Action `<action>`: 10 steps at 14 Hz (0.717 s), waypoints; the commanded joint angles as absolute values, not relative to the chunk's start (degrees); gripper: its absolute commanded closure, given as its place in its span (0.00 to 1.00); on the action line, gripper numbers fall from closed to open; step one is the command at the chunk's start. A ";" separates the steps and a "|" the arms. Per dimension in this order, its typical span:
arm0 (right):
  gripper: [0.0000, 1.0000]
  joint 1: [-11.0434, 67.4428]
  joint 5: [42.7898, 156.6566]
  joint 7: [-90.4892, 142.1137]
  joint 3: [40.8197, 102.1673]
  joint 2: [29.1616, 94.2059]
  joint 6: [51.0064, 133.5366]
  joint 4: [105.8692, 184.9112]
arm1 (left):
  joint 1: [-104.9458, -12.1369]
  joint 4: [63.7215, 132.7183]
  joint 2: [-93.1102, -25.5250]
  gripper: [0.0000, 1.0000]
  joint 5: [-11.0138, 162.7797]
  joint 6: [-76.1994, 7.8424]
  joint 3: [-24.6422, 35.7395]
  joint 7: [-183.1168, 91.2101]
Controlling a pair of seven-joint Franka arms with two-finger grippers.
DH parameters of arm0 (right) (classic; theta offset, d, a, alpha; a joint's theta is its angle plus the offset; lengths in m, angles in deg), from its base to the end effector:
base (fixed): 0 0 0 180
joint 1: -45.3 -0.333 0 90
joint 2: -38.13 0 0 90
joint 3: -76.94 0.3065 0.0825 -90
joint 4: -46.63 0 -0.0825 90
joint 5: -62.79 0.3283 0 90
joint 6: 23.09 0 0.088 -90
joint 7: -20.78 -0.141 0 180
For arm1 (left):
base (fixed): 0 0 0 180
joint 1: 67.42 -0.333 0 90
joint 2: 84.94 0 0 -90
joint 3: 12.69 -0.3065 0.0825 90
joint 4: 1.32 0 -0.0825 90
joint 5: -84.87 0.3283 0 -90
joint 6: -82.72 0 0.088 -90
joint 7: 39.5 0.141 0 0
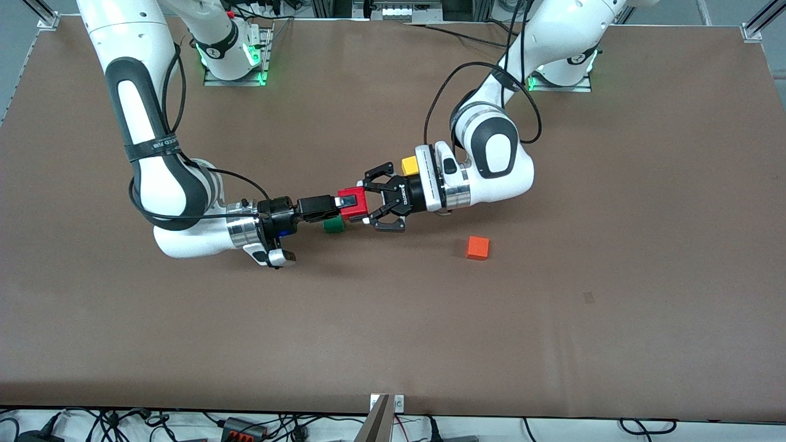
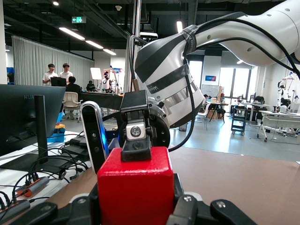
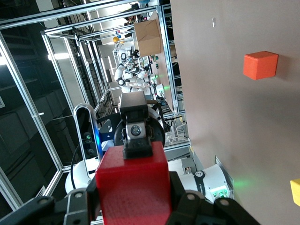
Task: Pass red block to right arm, stack on blue
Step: 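Close the right gripper on the red cube held by the left gripper, then open the left gripper and draw it back while the right gripper carries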
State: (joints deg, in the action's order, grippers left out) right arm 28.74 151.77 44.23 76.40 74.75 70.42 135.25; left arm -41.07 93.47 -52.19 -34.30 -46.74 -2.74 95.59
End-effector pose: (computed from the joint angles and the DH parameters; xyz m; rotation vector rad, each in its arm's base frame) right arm 0.5793 0.3085 0.3494 -1.6369 -0.0308 0.3422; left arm 0.5382 -0.4284 0.3450 1.4140 -1.0457 1.2997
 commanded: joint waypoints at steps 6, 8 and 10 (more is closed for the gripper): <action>1.00 28.42 151.39 43.37 75.89 74.87 69.73 133.91 | -41.75 93.78 -53.21 0.00 -32.47 -47.80 -2.93 98.23; 1.00 28.77 148.68 42.93 75.63 74.52 69.73 131.99 | -43.50 93.78 -53.56 0.00 -31.06 -46.84 -2.93 97.18; 1.00 30.00 142.28 40.75 75.45 74.43 69.64 129.26 | -45.08 93.78 -54.26 0.00 -26.68 -45.87 -2.93 94.02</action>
